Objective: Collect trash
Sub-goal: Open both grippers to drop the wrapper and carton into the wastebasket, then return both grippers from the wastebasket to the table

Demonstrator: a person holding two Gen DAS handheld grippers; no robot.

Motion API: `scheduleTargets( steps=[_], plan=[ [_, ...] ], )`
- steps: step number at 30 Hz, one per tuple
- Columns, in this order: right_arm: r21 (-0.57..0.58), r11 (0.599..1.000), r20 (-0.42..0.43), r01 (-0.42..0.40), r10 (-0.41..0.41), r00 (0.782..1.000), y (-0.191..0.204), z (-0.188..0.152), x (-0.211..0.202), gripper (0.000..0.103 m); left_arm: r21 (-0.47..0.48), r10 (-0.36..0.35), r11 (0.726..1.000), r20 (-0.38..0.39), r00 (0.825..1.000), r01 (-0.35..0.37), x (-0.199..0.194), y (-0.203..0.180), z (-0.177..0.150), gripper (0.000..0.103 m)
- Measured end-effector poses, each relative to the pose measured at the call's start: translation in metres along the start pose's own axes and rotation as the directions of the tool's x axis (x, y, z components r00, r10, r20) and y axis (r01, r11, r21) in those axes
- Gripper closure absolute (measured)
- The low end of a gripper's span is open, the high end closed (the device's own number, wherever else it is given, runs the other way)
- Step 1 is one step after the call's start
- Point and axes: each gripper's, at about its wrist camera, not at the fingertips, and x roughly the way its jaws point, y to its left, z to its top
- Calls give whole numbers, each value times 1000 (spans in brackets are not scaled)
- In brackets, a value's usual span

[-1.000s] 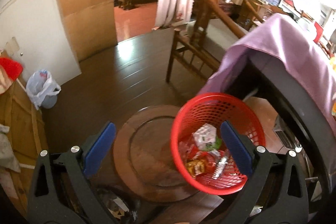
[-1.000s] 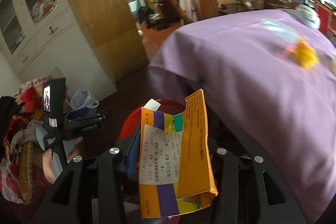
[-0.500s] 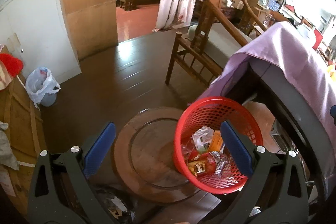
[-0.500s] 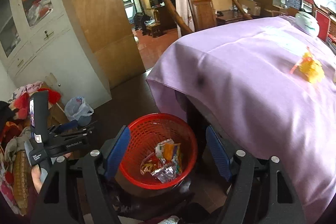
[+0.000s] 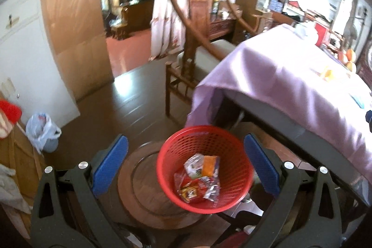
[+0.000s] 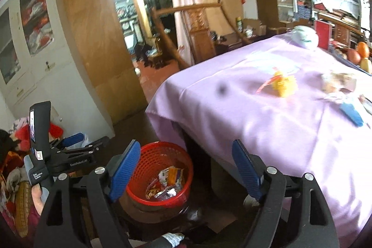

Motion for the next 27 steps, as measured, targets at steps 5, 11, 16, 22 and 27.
scheduleTargets(
  steps=[5,11,16,22,27],
  plan=[
    [36,999,83,31,-34,996,-24,-7,-47,20,88,-47,995,46,998,43,-26,-42,6,7],
    [97,992,185,76,-93,978,-57,-19,-104,14,191,-134,974,49,990,123,-53,-97,2,7],
    [190,976,246,110,-156,957,-100,-37,-144,11,263,-191,949,31,981,176,-64,-141,-2,7],
    [265,945,227,189,-252,941,-147,-53,-154,10,333,-227,919,9,974,211,-55,-197,-2,7],
    [291,910,191,297,-360,913,-186,-57,-151,10,401,-222,893,-3,975,204,-27,-246,16,7]
  ],
)
